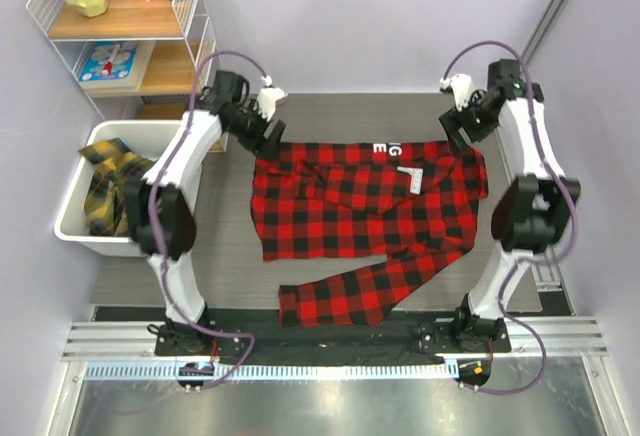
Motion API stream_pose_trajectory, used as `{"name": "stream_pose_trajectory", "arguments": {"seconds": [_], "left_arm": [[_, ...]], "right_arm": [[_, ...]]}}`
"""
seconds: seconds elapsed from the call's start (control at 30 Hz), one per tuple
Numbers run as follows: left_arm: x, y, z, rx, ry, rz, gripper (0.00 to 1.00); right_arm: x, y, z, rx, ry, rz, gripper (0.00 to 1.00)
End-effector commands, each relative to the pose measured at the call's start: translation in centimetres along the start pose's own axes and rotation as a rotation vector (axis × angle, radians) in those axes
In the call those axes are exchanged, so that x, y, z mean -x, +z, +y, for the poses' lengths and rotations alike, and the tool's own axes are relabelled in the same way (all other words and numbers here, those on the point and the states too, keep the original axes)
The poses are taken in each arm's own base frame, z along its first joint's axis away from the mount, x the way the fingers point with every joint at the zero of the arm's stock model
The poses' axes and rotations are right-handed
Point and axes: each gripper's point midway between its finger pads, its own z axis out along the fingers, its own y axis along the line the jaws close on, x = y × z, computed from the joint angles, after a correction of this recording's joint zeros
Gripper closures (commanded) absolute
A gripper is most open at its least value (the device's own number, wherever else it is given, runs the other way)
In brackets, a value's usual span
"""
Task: Fold and stack the long sleeve shirts
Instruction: Fold the shirt
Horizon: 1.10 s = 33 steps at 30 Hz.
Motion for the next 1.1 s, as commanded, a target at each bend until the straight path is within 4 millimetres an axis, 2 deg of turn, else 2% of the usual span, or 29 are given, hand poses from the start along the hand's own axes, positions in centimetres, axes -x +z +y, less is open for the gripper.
{"name": "stream_pose_trajectory", "arguments": {"seconds": [0.0,0.07,0.1,0.17,0.33,0.37,0.4,0.43,0.5,0.6,0.77,0.83,0.9,0.97,1.0,1.07], "left_arm": [[-4.6,-2.5,-10.1,-0.251,0.089,0.024,0.28],[-6.8,-2.2,-12.6,-0.290,0.167,0.071,0.30],[-9.4,-1.9,-13.7,-0.301,0.168,0.119,0.30],[-11.0,-1.5,-15.6,-0.326,0.195,0.140,0.31],[-14.1,-0.8,-19.9,-0.415,0.191,0.209,0.32],[-14.5,-0.5,-21.2,-0.424,0.214,0.231,0.32],[-15.7,0.0,-21.6,-0.410,0.221,0.263,0.32],[-15.7,0.5,-21.8,-0.389,0.248,0.258,0.32],[-17.8,1.4,-22.5,-0.352,0.299,0.323,0.32],[-19.8,2.5,-23.1,-0.316,0.384,0.386,0.34],[-21.0,2.5,-25.2,-0.360,0.434,0.418,0.35],[-22.1,2.4,-26.1,-0.367,0.481,0.448,0.34],[-22.9,2.7,-26.1,-0.344,0.510,0.468,0.33],[-23.5,3.1,-26.0,-0.308,0.519,0.487,0.37],[-23.8,3.3,-25.8,-0.289,0.513,0.499,0.44],[-24.1,3.4,-25.1,-0.244,0.500,0.517,0.51]], "right_arm": [[-5.8,-4.6,10.1,0.334,-0.174,0.072,0.24],[-8.4,-5.0,12.4,0.414,-0.219,0.126,0.27],[-10.4,-4.7,13.8,0.450,-0.215,0.167,0.30],[-12.8,-3.6,15.1,0.471,-0.215,0.211,0.31],[-15.4,-1.3,17.0,0.496,-0.181,0.279,0.35],[-15.7,-0.6,17.1,0.490,-0.168,0.288,0.35],[-15.8,-0.4,17.3,0.491,-0.139,0.298,0.36],[-16.0,-0.1,17.4,0.494,-0.120,0.307,0.37],[-16.2,0.8,17.7,0.510,-0.088,0.319,0.39],[-16.4,1.8,17.5,0.494,-0.056,0.331,0.40],[-17.0,1.5,18.1,0.503,-0.059,0.335,0.41],[-17.1,1.2,18.2,0.500,-0.061,0.335,0.41],[-17.1,1.0,18.3,0.498,-0.055,0.332,0.41],[-17.0,0.8,18.5,0.505,-0.052,0.324,0.41],[-17.0,0.7,18.6,0.508,-0.057,0.320,0.40],[-17.1,0.3,19.0,0.519,-0.068,0.317,0.40]]}}
